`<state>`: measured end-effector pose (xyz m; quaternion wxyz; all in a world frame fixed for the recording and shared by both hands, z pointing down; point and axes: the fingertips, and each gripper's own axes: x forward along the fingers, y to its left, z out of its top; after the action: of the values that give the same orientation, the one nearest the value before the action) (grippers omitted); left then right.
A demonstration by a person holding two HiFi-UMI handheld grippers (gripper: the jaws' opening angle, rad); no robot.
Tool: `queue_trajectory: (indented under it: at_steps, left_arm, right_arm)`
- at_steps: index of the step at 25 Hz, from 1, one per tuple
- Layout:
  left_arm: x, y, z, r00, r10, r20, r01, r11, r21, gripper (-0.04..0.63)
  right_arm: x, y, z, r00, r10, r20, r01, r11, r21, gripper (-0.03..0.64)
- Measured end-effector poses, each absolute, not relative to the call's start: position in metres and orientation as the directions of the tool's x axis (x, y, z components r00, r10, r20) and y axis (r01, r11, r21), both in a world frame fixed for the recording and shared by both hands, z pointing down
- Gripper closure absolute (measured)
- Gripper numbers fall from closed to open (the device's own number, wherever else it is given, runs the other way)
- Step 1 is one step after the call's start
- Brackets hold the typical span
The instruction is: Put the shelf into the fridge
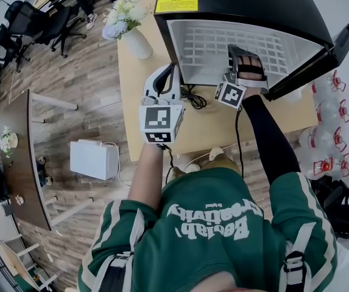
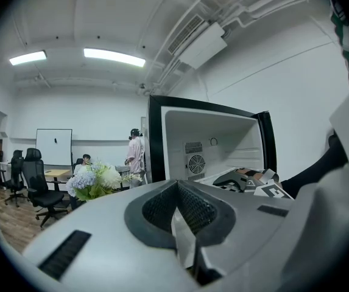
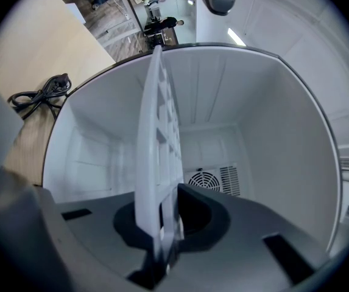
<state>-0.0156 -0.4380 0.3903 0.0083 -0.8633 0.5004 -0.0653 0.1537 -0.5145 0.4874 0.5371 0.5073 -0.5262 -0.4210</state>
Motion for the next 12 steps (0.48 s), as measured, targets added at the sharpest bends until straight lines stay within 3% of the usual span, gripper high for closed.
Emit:
queue_trajectory:
  at_steps: [12]
  left_arm:
    - [-0.0095,-0.4440,0.3941,0.486,-0.867,0.113,-0.865,-0.495,-0.082,0.597]
  right_arm:
    - [0.1569,-0.5247,0.4880,0.086,-0.986,0.140,-0.083,0.133,0.988,0.596]
